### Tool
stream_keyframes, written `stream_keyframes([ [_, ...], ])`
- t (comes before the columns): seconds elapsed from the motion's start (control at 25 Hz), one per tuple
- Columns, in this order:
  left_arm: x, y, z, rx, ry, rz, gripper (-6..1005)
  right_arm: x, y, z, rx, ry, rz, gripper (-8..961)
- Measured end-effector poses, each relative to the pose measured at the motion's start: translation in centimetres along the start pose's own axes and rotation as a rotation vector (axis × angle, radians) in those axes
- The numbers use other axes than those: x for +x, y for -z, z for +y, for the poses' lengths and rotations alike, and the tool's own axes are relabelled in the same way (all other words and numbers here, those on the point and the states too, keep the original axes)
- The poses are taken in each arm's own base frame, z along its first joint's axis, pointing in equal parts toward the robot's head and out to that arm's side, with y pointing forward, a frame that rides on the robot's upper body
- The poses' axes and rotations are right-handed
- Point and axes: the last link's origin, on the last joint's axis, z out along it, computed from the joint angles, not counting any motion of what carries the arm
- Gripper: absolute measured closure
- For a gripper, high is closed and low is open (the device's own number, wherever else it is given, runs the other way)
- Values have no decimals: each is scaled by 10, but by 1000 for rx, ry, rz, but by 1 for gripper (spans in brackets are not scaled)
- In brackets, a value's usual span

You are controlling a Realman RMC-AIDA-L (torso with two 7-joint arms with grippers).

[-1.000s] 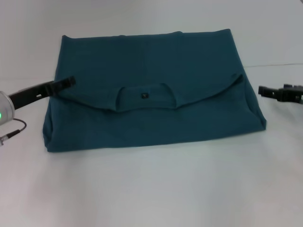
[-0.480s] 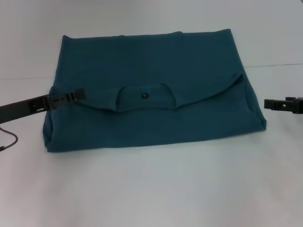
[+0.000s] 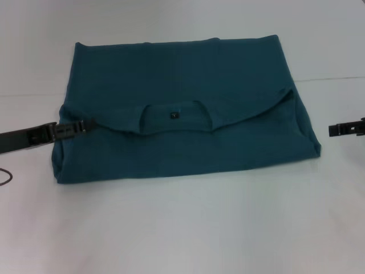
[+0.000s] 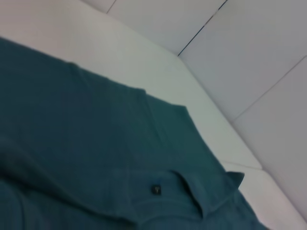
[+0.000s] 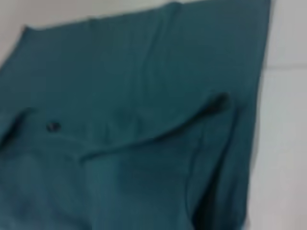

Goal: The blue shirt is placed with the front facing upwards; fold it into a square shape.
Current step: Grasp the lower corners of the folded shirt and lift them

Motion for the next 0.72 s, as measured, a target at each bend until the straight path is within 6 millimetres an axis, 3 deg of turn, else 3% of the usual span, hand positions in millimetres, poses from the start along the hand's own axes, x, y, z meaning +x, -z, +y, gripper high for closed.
stream_keyframes([
  [0.72,-6,-3,-7,53,28,-28,105,-4,-50,17,94,88,68,39],
])
